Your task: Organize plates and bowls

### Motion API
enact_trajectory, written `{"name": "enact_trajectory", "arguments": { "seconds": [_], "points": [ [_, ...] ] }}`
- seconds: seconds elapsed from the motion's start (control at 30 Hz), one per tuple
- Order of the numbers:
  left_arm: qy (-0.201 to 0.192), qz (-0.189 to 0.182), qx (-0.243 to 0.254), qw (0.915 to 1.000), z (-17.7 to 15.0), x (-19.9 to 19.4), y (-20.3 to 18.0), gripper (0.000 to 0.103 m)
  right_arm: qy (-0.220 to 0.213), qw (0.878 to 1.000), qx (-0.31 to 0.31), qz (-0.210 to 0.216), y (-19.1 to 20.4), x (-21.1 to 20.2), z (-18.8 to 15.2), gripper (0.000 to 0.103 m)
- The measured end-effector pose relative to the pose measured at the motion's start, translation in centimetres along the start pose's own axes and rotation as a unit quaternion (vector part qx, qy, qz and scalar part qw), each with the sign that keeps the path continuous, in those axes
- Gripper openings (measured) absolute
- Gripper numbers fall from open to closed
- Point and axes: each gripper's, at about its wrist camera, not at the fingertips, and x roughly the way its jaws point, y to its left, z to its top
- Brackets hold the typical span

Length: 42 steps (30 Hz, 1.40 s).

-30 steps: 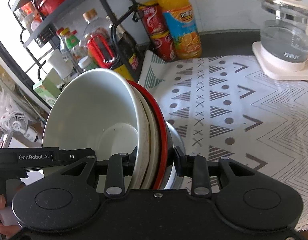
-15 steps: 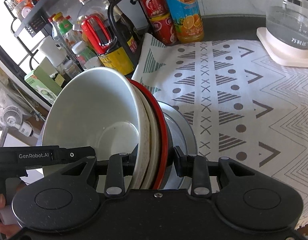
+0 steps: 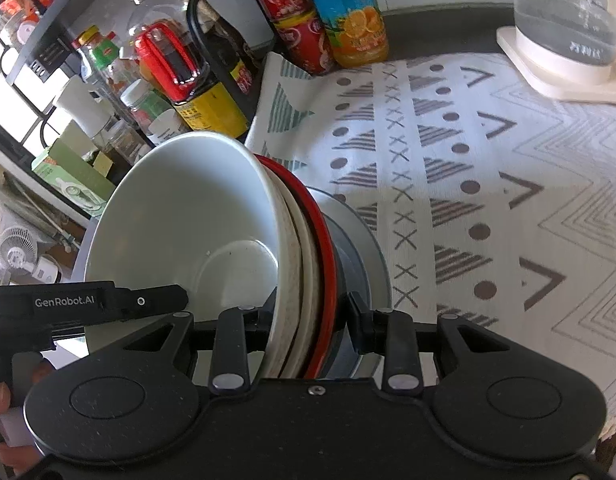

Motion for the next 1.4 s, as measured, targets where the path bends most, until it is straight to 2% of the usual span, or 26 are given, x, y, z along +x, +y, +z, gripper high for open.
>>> {"name": "enact_trajectory", "arguments": {
  "seconds": [0.37,0.6,0.8,0.93,1.07,1.3,1.4],
  "points": [
    [0.022,-0.019,0.023,0.9993,1.0,0.8,0.3,0.029,-0.007,0.999,0.029,-0.018,0.1,0.6,-0.1,0.034],
    [0.033,-0.026,0.064,0.9971,2.2,1.0,-0.1,0.029,-0.028,0.999,0.025,-0.034,1.0,0.4,-0.2,0.040],
    [0.015,-0.020,0.088,0.9958,3.6,-0.6,-1.1,0.034,-0.064,0.997,0.024,-0.032,1.0,-1.4,0.7,0.052],
    [0.000,-0.013,0.089,0.9959,4.0,-1.4,-1.9,0.047,-0.093,0.995,0.029,-0.035,0.6,-3.2,0.7,0.063],
    [-0.013,-0.002,0.093,0.9956,4.2,-2.2,-2.5,0.052,-0.114,0.992,0.031,-0.035,-0.3,-5.2,-0.1,0.075],
    [-0.037,-0.001,0.102,0.9941,3.3,-4.2,-3.4,0.064,-0.134,0.989,0.030,-0.045,-1.8,-8.6,-2.4,0.087],
    [-0.046,0.001,0.096,0.9943,2.3,-5.0,-3.5,0.066,-0.148,0.986,0.035,-0.061,-2.4,-10.1,-3.7,0.093]
  ]
}}
